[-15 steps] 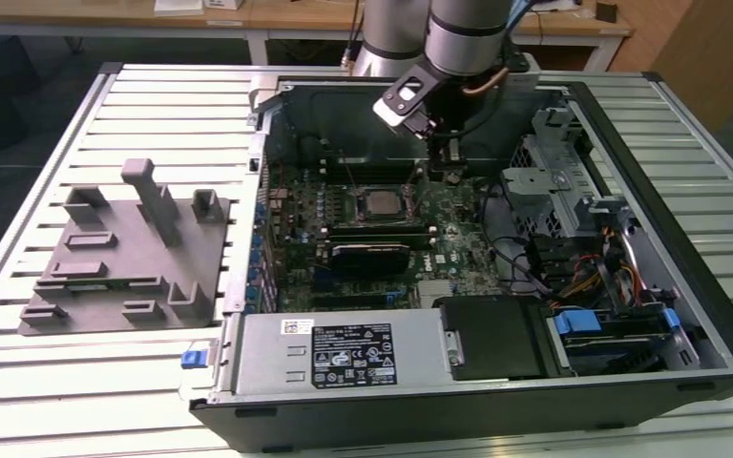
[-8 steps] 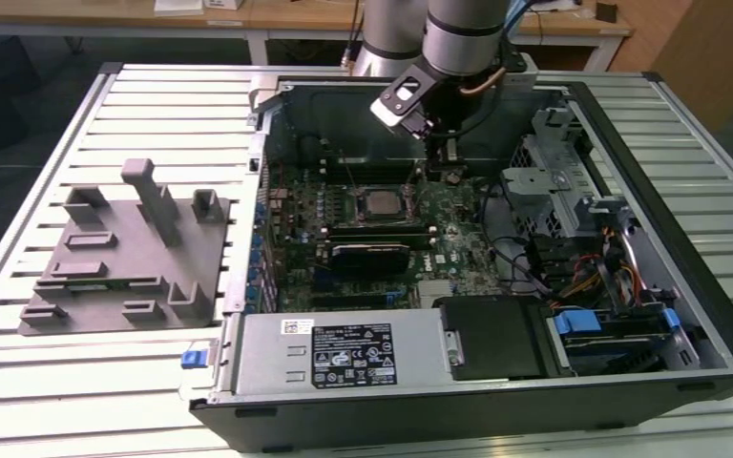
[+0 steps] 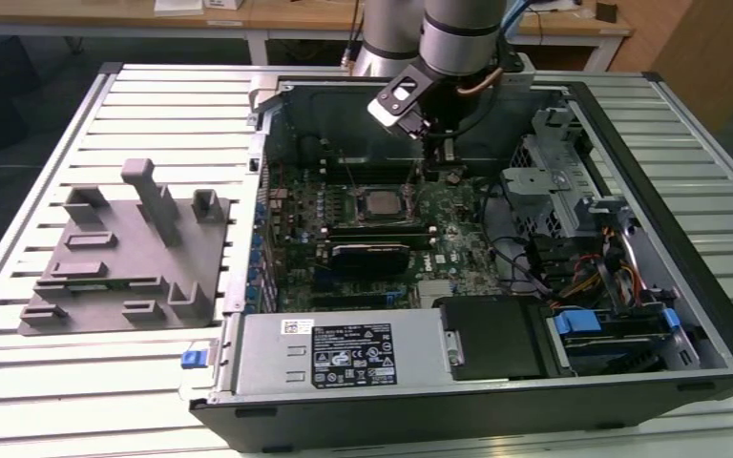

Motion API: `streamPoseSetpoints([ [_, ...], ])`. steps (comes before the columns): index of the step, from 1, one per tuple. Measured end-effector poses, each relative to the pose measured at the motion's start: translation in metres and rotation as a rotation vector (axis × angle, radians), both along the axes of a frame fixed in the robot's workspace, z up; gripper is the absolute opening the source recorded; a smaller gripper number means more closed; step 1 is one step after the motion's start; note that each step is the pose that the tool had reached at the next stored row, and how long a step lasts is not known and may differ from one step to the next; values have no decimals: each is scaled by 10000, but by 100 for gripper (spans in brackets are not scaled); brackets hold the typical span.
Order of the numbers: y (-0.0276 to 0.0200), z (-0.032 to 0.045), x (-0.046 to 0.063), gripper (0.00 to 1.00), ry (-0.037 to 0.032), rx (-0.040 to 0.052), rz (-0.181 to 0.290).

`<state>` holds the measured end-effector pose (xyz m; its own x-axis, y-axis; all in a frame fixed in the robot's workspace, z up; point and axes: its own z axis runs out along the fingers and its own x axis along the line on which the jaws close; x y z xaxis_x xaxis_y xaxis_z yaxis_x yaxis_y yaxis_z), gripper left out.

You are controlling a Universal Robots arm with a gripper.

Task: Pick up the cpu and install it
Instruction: 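Close the cpu cover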

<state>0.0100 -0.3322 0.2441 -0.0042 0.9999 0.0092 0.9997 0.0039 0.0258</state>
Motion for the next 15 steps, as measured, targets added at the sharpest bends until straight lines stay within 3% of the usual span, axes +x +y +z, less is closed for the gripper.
streamPoseSetpoints([
  [15,0,-9,-255,11,-1,1,0],
])
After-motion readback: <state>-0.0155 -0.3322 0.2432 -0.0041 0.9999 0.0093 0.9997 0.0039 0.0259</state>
